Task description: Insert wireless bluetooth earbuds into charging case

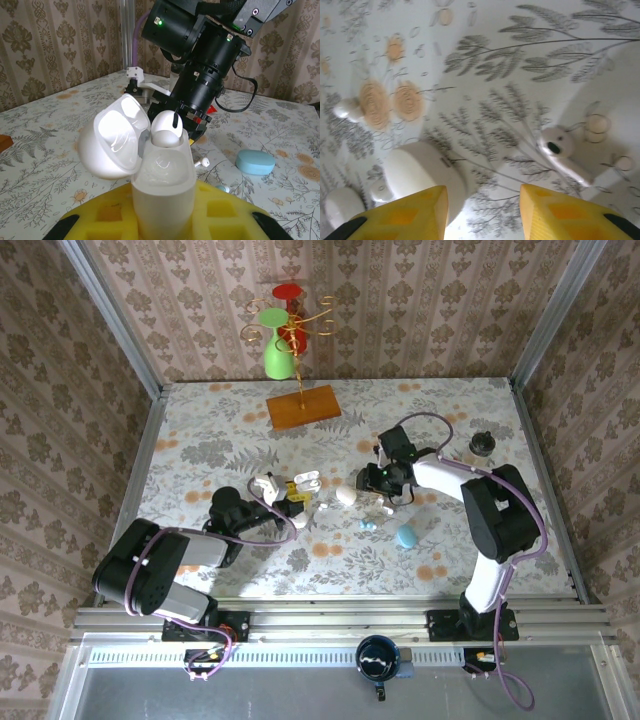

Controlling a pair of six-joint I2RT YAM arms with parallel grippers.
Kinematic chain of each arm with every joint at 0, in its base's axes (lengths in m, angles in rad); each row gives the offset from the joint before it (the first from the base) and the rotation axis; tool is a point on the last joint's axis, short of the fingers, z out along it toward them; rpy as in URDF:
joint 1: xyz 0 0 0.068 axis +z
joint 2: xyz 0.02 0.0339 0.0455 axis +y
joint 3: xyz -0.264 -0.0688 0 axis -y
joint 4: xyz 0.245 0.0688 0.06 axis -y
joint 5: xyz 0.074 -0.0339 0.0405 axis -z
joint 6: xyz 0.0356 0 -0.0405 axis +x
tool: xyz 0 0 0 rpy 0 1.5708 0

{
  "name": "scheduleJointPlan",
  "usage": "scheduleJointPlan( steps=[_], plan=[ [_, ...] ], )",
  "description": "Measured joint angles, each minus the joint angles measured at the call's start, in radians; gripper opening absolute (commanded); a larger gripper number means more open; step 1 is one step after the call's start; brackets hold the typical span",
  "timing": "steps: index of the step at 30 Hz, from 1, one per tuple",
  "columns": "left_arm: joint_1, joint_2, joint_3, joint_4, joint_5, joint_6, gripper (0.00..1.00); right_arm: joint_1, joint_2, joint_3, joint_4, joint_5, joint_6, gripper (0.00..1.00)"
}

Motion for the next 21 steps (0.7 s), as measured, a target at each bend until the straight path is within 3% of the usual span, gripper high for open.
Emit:
scheduleJointPlan(
  steps=[10, 21],
  plan=[
    [0.0, 0.0, 0.0, 0.0, 0.0, 0.0, 0.0, 0.005, -0.06, 0.012, -0.111, 0.173, -0.028, 0.45],
    [0.0, 0.0, 0.0, 0.0, 0.0, 0.0, 0.0, 0.024, 0.011, 0.006, -0.144, 0.162, -0.049, 0.46]
  ],
)
